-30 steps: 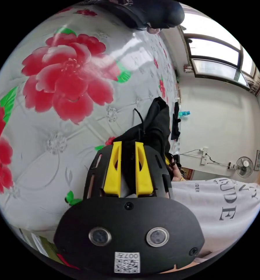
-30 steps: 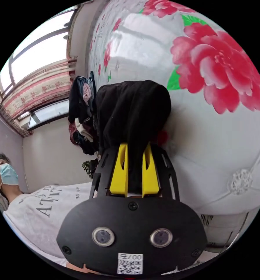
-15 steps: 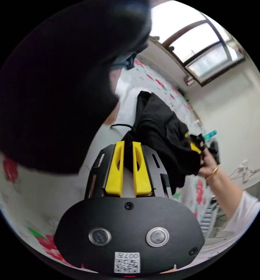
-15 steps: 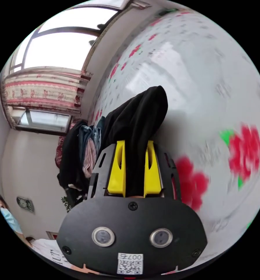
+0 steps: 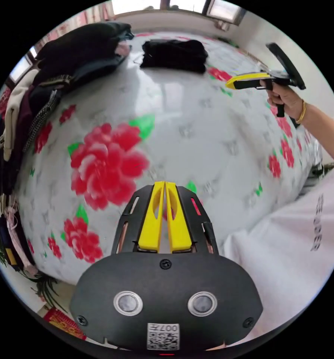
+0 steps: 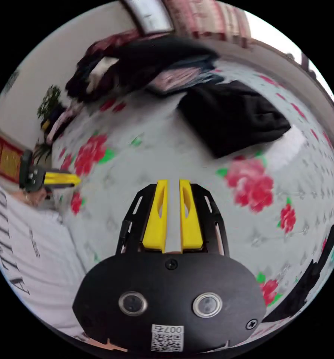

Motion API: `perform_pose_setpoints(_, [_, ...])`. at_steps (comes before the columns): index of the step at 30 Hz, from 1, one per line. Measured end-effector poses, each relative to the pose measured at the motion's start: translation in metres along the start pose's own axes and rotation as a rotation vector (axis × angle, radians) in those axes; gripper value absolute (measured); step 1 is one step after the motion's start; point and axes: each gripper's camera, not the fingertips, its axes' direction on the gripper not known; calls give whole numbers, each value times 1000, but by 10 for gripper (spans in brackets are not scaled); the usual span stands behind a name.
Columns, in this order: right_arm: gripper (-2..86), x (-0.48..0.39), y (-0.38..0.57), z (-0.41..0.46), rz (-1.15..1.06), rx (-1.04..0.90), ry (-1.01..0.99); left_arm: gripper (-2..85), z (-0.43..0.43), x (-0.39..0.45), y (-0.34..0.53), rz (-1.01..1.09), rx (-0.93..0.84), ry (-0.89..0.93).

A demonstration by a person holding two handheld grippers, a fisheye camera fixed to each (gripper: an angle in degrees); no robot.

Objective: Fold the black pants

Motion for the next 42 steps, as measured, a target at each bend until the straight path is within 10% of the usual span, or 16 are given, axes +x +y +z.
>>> perform_pose_setpoints(13, [60,-180,53,103,-356,-390,139,-10,30,51,-5,320,-281,-145])
perform_pose_setpoints(23, [36,-124,56,121,-335,-286,48,-10,-10,50,124,-314,35,278])
perform_pose_setpoints(29, [18,-118,64,107,-352,-157,-42,-10,-31,103,292,-590,77,169])
perform_pose_setpoints(42, [32,-421,35,34,-1081,212,-390,-10,-22,93,433,-798,311,23])
